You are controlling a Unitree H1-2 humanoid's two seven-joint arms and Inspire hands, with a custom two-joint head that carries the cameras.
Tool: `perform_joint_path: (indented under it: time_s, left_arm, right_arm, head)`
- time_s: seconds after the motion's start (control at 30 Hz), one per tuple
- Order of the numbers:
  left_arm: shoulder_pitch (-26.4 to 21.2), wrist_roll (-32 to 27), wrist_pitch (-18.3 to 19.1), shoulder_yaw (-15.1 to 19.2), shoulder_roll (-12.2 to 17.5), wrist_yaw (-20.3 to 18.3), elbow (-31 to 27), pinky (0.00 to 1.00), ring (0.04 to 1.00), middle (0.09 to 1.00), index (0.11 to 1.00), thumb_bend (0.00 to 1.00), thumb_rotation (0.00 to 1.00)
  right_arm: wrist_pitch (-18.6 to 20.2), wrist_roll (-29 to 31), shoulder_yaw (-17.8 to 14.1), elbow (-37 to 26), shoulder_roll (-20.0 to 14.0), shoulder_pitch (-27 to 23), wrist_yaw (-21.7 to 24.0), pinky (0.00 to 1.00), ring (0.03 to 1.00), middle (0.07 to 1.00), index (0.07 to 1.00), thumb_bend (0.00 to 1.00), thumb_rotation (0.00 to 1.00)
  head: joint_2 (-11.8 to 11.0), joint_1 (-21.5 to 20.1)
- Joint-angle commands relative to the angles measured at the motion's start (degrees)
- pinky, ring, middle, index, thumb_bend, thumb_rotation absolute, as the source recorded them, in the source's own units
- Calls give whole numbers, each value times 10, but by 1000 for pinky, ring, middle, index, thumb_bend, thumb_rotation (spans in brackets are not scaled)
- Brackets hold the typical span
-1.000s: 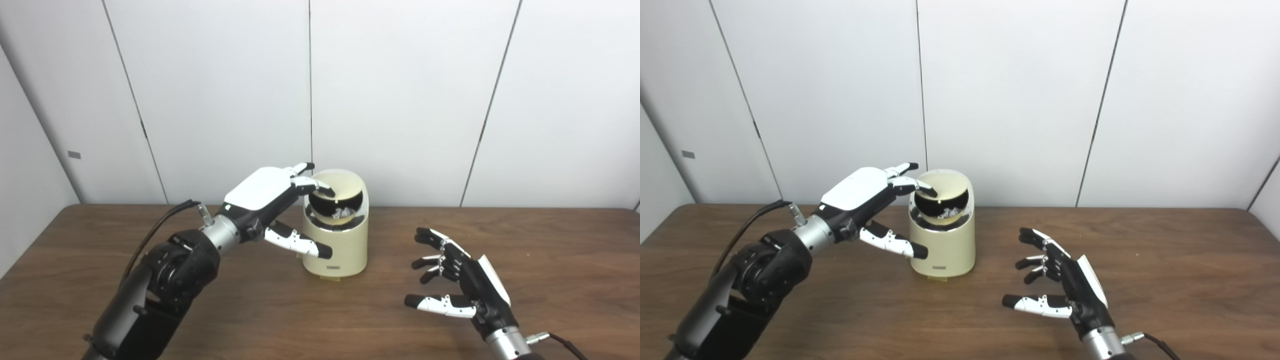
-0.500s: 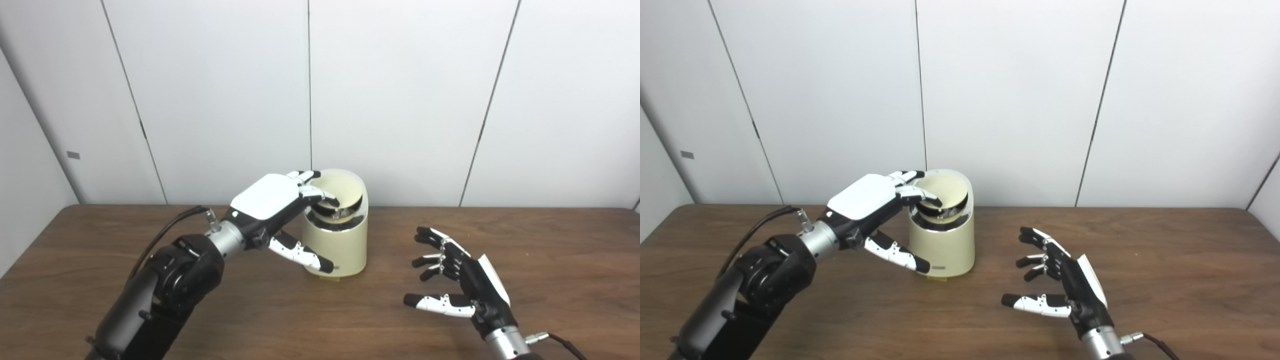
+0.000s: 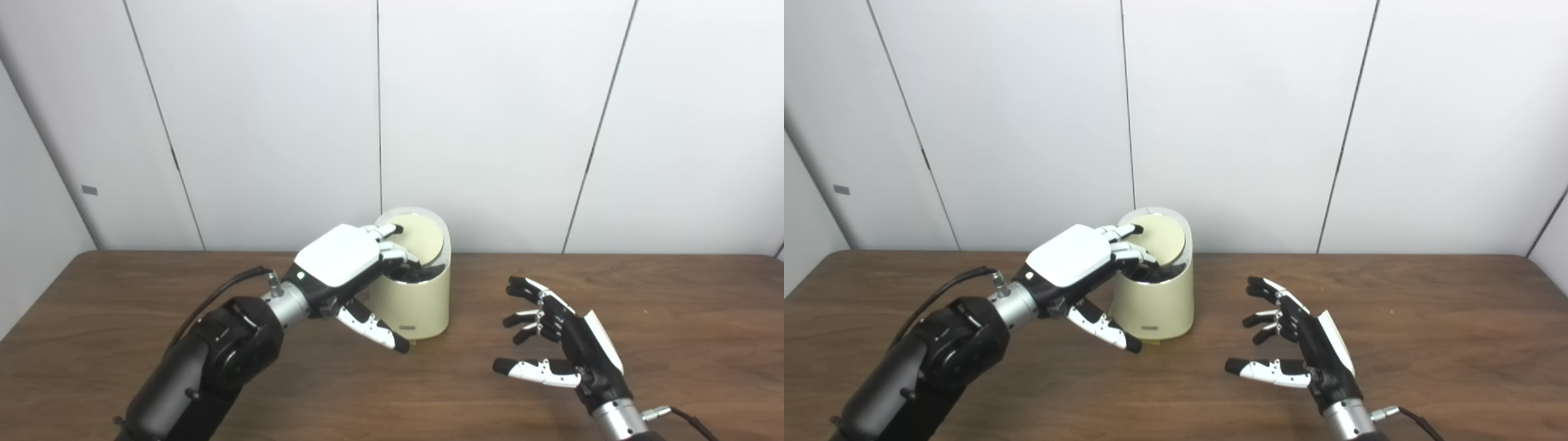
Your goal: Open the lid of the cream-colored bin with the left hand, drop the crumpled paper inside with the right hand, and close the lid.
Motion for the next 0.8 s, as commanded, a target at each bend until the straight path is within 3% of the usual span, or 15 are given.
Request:
perform_joint_path:
  time_s: [0.0,0.2,0.47,0.77]
  left_arm:
    - [-18,19,-2,-2,5,10,4,963,996,820,821,1000,631]
    - [-21,53,21,-9,1,-15,7,1000,1000,837,836,1000,649]
    - [-29,54,24,-7,-6,-7,37,999,1000,851,848,988,671]
    - [-37,1,36,7,-18,-10,81,980,1000,862,860,969,698]
  right_arm:
    - [-11,0,-2,-22,-2,-18,-9,468,624,824,826,854,254]
    - [-12,3,0,-22,-3,-17,-8,465,628,826,827,849,259]
    - [-9,5,0,-23,0,-16,-9,454,621,821,819,854,261]
    - [-15,0,-1,-24,1,-14,-15,449,612,814,813,821,276]
  head:
    - [1,-1]
    - [2,-2]
    - [3,-3]
    - [5,-6]
